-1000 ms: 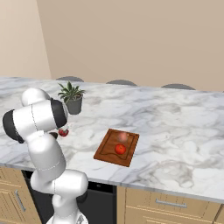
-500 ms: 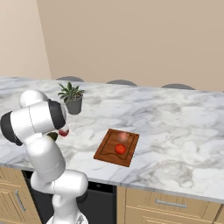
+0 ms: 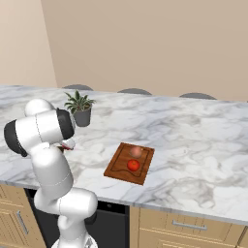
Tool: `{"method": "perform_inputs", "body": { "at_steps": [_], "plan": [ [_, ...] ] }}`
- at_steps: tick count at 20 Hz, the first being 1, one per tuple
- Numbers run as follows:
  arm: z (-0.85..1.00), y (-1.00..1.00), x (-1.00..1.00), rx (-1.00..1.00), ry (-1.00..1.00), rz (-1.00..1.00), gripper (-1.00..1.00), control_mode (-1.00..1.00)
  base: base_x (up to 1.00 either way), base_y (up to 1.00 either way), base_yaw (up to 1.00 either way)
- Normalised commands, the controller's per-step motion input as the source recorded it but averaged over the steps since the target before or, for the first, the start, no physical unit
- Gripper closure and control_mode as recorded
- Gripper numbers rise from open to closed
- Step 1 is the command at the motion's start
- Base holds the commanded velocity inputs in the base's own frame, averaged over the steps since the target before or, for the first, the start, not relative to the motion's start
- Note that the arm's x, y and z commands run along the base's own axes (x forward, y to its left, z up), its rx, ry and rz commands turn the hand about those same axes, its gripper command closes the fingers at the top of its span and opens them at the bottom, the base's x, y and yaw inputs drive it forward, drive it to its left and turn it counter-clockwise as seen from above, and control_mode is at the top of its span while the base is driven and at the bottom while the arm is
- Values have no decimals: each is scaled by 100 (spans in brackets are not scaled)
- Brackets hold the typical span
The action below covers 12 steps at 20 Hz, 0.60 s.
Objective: Place the avocado, onion, tomato, and bell pepper on the cutting board.
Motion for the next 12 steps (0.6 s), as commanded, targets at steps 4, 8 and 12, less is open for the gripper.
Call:
{"method": "perform_inputs", "body": {
  "at_steps": [4,8,12],
  "plan": [
    [-28,5,5,0,0,2,100,-100,0,0,0],
    [26,-1,1,3,0,-3,100,-100,0,0,0],
    [72,-29,0,8,0,-14,100,-100,0,0,0]
  ]
}}
